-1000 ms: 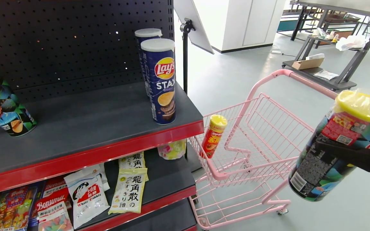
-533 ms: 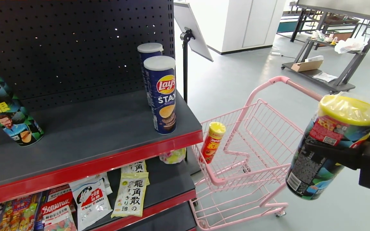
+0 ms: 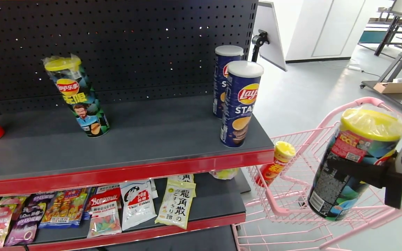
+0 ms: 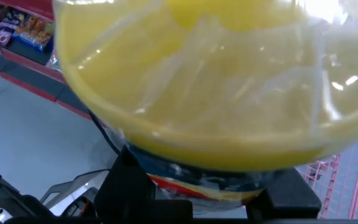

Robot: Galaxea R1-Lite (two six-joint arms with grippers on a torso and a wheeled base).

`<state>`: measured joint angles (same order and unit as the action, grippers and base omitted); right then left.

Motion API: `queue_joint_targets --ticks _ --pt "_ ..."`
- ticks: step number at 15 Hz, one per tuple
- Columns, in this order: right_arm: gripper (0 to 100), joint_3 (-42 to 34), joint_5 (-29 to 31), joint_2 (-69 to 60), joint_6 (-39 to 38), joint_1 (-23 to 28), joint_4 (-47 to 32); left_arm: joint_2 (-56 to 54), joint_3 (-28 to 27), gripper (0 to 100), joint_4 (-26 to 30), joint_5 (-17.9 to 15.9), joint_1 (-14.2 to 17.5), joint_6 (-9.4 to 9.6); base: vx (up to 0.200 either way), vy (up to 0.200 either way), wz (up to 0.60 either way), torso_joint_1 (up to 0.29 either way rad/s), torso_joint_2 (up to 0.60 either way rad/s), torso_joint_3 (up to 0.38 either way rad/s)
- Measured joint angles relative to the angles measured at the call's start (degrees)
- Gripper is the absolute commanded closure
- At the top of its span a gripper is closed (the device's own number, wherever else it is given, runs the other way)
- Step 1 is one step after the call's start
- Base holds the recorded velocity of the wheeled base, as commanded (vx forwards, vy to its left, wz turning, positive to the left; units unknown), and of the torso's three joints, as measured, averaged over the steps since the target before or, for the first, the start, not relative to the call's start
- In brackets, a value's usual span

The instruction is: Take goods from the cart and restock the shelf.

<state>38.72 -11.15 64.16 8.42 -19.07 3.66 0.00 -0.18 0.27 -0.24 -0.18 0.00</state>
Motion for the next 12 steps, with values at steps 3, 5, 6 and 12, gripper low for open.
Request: queue_joint_targets --ticks 3,5,6,12 --pt "100 -0.99 0.12 -0.46 -0.24 0.22 0.0 0.0 0.0 0 -0.09 -0.05 0.0 0.38 -0.067 0.0 0.0 0.002 0.0 0.002" --pt "100 -1.99 -0.28 -1.27 -0.4 0.22 0.24 0.0 0.0 0 -0.09 0.13 0.0 1.08 -0.2 0.0 0.0 0.007 0.01 0.0" --pt "100 -2.54 -0.55 -1.65 -0.41 0.22 0.3 0.0 0.0 0 -0.09 0.13 0.0 1.12 -0.2 0.0 0.0 0.012 0.01 -0.002" --pt "100 -4.52 -4.0 -3.94 0.35 0.0 0.35 0.0 0.0 0 -0.09 0.02 0.0 0.93 -0.067 0.033 0.0 -0.004 0.0 0.003"
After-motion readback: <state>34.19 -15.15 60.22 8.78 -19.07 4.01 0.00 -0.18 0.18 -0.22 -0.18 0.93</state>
